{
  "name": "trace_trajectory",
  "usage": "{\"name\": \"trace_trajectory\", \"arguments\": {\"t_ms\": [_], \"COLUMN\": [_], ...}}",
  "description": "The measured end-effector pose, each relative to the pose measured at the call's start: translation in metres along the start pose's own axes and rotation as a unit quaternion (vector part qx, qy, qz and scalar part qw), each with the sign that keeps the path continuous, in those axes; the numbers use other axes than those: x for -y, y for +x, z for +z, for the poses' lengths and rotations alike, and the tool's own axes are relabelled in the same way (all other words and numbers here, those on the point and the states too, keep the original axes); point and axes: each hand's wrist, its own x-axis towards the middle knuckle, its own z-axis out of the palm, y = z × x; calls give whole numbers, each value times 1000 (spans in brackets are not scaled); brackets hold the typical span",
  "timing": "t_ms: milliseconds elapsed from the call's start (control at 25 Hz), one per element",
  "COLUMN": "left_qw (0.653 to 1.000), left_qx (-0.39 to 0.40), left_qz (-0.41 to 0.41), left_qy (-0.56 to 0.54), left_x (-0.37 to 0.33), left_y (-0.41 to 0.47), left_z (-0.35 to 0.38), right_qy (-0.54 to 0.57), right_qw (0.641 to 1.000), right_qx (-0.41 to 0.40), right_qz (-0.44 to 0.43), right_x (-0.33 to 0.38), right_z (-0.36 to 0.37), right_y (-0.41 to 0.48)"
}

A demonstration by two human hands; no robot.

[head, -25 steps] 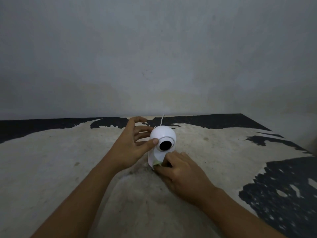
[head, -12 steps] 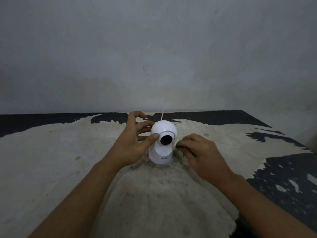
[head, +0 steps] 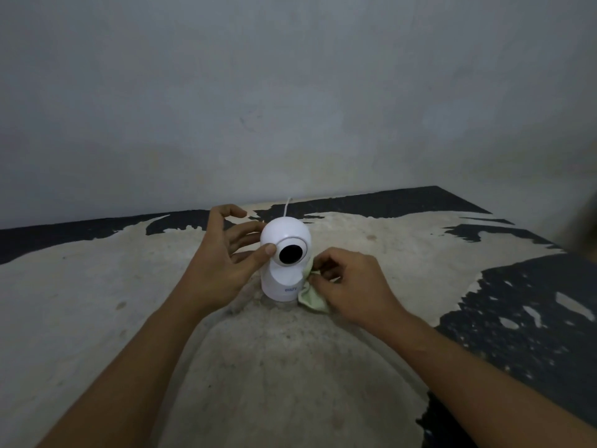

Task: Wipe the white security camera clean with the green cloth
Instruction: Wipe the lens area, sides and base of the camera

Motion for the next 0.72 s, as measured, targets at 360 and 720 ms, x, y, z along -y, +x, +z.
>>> {"name": "trace_trajectory", "arguments": {"t_ms": [360, 720], "left_qw": [1000, 998], "left_qx": [6, 6], "left_qz": [2, -6], "left_qy": [-13, -55], "left_x": [0, 1], "left_y": [0, 0], "left_z": [0, -3], "right_qy": [49, -2], "right_qw": [997, 996], "right_qx": [42, 19], "right_qz": [36, -91], "right_x": [13, 36], "right_z": [3, 21], "right_y": [-9, -19]}}
